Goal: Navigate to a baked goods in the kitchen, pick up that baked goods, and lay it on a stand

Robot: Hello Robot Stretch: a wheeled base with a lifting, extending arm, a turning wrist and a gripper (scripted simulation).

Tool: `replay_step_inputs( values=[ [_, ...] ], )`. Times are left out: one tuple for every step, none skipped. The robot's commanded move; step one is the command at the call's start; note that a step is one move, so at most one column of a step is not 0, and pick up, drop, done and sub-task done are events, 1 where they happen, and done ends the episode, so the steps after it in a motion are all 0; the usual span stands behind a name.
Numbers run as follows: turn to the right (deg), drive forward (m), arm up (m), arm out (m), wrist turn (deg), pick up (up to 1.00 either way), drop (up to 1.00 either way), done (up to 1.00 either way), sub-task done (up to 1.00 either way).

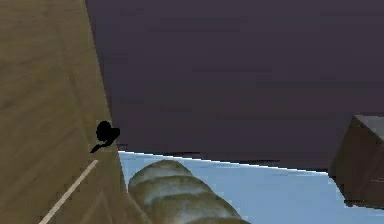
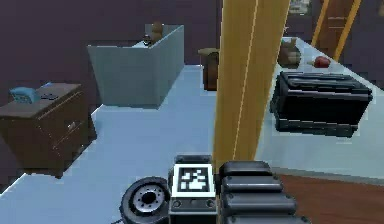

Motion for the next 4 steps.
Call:
replay_step_inputs(
  values=[
    [27.0, 0.00, 0.00, 0.00, 0.0, 0.00, 0.00, 0.00, 0.00],
    [0.0, 0.30, 0.00, 0.00, 0.0, 0.00, 0.00, 0.00, 0.00],
    [42.0, 0.00, 0.00, 0.00, 0.0, 0.00, 0.00, 0.00, 0.00],
    [0.0, 1.00, 0.00, 0.00, 0.0, 0.00, 0.00, 0.00, 0.00]
  ],
)
